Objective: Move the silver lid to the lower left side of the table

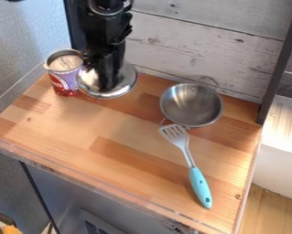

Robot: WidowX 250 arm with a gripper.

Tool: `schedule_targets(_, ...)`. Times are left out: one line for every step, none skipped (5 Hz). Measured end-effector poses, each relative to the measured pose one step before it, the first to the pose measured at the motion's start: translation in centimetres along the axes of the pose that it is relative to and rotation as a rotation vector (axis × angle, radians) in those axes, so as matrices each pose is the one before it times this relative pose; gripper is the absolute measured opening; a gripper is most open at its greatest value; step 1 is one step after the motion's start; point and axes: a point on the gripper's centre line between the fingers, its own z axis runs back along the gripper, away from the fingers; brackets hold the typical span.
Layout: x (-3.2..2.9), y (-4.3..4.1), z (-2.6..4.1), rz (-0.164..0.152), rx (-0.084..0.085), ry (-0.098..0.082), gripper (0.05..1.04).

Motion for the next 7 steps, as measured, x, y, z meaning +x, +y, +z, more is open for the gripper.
schedule_targets(-0.899,1.607,-0.278,-0.1466,-0.0145,0.0214,0.278)
schedule_targets(-1.067,1.125,-0.504,-0.1498,-0.027,0.0256,0.278)
schedule_targets(-0.489,1.881,-1.269,-0.1012,-0.0107,0.0263,0.278)
schedule_targets(-0.403,1.4,-0.888,-0.0299,0.023,0.009,0.278)
schedule_targets(-0.775,1.199,-2.155,-0.0384,0.0399,0.0296,0.278)
schedule_targets(0.029,-0.161,-1.118,-0.0315,0.0074,-0.0077,0.278)
schedule_targets(-0.091,-0.196,-0.08,-0.0121,0.0056,-0.0126,0.318)
